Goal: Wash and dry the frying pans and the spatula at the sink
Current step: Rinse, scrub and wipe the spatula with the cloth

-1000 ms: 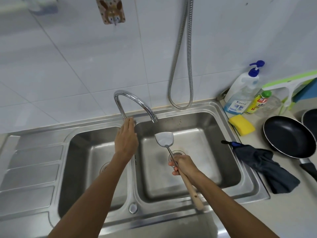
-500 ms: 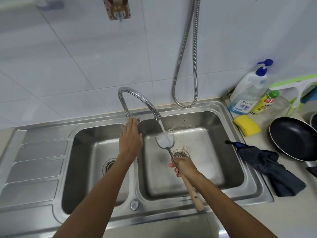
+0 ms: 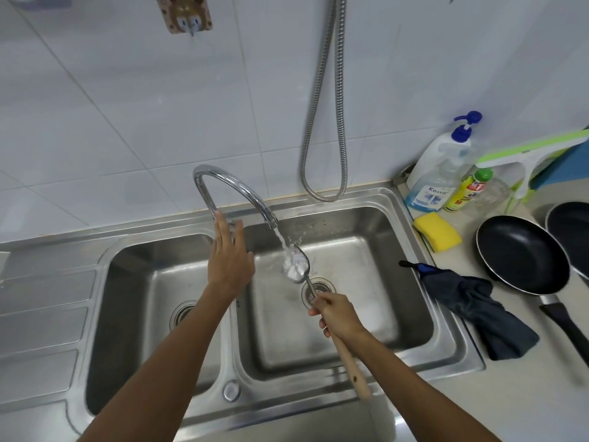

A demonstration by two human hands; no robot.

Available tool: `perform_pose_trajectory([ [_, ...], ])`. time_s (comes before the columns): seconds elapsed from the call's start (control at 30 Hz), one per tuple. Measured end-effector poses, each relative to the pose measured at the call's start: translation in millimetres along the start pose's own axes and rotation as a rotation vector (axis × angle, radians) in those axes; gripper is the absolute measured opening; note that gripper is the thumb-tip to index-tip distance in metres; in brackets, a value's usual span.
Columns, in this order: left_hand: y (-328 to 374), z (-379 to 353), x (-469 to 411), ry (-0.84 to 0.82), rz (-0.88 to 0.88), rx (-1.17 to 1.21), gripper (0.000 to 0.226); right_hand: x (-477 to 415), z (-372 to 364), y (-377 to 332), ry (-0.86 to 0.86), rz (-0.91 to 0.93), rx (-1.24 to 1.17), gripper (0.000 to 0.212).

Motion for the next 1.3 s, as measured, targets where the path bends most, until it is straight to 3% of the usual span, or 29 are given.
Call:
perform_pose_trajectory([
  [0.17, 2.7, 9.5, -24.2, -0.015, -0.031, -0.03, 0.092, -7.9, 5.3, -2.0, 0.021, 0.164, 0.312, 0.016],
  [0.37, 5.3, 13.2, -37.0, -0.063, -0.01, -0.022, 0.096, -2.1, 4.2, -6.9, 0.056, 0.301, 0.531, 0.031],
  [0.6, 1.2, 18.0, -28.0, -0.02, 0.014, 0.053, 0.091, 3.5, 21.2, -11.3, 0.097, 0.356, 0.542, 0.019],
  [0.73, 18.3, 5.7, 11.8, 0.038, 0.12, 0.328, 0.079, 8.0, 33.4, -25.7, 0.117, 0.346, 0.252, 0.015],
  [0.8, 41.0, -13.7, 41.1, -0.079, 0.185, 0.459, 0.07, 7.7, 31.9, -31.8, 0.114, 0.233, -0.003, 0.012],
  [0.87, 71.2, -27.4, 70.0, -0.339, 0.221, 0.544, 0.057, 5.1, 29.4, -35.6, 0.106, 0.135, -0.102, 0.016],
  [1.0, 135.5, -24.1, 117.8, -0.9, 0.424, 1.066, 0.081, -2.5, 31.3, -36.1, 0.072, 0.062, -0.062, 0.023],
  [1.1, 170.2, -16.6, 127.2, -0.907, 0.544, 1.28, 0.085, 2.2, 41.3, -37.8, 0.07, 0.061, -0.046, 0.014],
  [1.23, 204.5, -17.4, 117.0, -0.797, 0.591, 1.293, 0.056, 3.7, 57.0, -35.2, -0.089, 0.012, -0.106, 0.024],
  [1.3, 214.2, -21.4, 110.2, -0.718, 0.64, 1.305, 0.042, 0.3, 78.1, -33.3, -0.112, 0.088, 0.06, 0.027],
])
Point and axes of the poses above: each hand's wrist, its own x-axis away from the middle knuckle, its own z-axis out of the back of the hand, y = z × x, the point moved 4 cm from there along -x, towards the middle knuckle, and after that the axes turned 6 degrees about -x, right-handed, at the moved point
